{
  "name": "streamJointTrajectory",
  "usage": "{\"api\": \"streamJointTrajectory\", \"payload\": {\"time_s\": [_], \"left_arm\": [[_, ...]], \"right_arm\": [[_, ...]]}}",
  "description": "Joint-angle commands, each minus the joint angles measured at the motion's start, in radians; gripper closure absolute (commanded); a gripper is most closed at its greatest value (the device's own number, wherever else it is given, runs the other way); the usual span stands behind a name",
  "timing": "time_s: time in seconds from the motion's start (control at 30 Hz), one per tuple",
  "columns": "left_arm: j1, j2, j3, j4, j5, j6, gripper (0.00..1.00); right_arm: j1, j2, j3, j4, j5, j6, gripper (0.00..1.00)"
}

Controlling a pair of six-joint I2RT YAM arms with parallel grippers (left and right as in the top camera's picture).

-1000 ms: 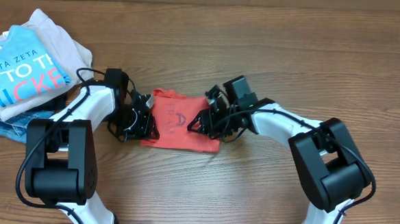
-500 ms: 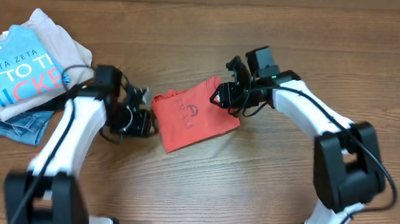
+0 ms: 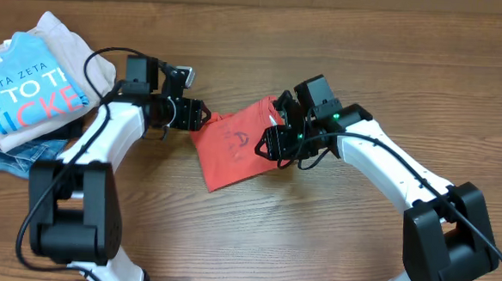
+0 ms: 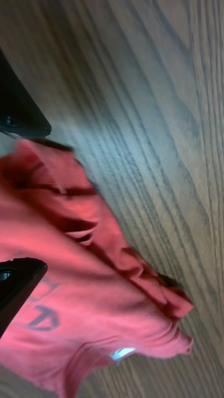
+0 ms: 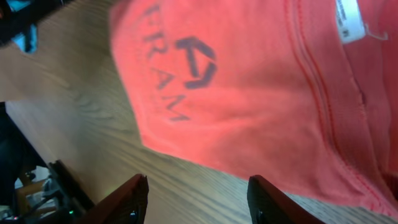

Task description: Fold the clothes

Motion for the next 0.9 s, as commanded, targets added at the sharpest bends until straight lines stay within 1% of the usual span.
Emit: {"api": "streamJointTrajectory", "payload": {"time_s": [0.0,0.03,0.07,0.1,0.13,0.17,0.23,0.3,0.33,0.43,0.53,0.6,0.77,0.8,0.83,0.87], "left_arm": [[-0.031,0.069,0.041,-0.005,0.05,-0.013,0.33],[-0.035,0.084,0.041,-0.023,0.026,-0.013,0.31],[-0.035,0.095,0.041,-0.046,0.001,-0.013,0.32],[-0.035,0.101,0.04,-0.063,-0.008,-0.013,0.32],[-0.035,0.119,0.04,-0.099,-0.031,-0.011,0.33],[-0.035,0.132,0.04,-0.12,-0.045,-0.012,0.35],[-0.035,0.154,0.04,-0.153,-0.055,-0.012,0.44],[-0.035,0.185,0.04,-0.191,-0.055,-0.012,0.58],[-0.035,0.19,0.04,-0.202,-0.055,-0.012,0.6],[-0.035,0.206,0.039,-0.321,-0.055,-0.021,0.78],[-0.034,0.206,0.039,-0.411,-0.056,-0.042,0.8],[-0.034,0.206,0.039,-0.486,-0.054,-0.085,0.79],[-0.043,0.206,0.039,-0.584,-0.048,-0.132,0.75],[-0.043,0.206,0.039,-0.586,-0.046,-0.132,0.71],[-0.043,0.206,0.039,-0.583,-0.046,-0.132,0.7],[-0.043,0.204,0.039,-0.568,-0.044,-0.131,0.63]], "right_arm": [[0.003,0.006,-0.08,0.08,0.014,0.01,0.41],[0.003,0.009,-0.112,0.128,0.01,0.01,0.36],[0.003,0.013,-0.137,0.165,0.01,0.01,0.34],[0.003,0.019,-0.155,0.189,0.01,0.011,0.33],[0.003,0.034,-0.174,0.215,0.01,0.043,0.33],[0.003,0.04,-0.176,0.225,0.01,0.063,0.33],[0.003,0.048,-0.176,0.252,0.01,0.063,0.33],[0.003,0.055,-0.176,0.281,0.013,0.062,0.32],[0.003,0.057,-0.176,0.286,0.022,0.062,0.32],[-0.003,0.061,-0.176,0.301,0.072,0.062,0.29],[-0.025,0.061,-0.176,0.316,0.074,0.062,0.29],[-0.055,0.061,-0.176,0.334,0.081,0.056,0.29],[-0.111,0.061,-0.175,0.361,0.071,0.001,0.28],[-0.114,0.061,-0.175,0.36,0.063,-0.003,0.27],[-0.113,0.061,-0.175,0.36,0.063,-0.003,0.27],[-0.113,0.061,-0.175,0.361,0.064,-0.003,0.26]]}}
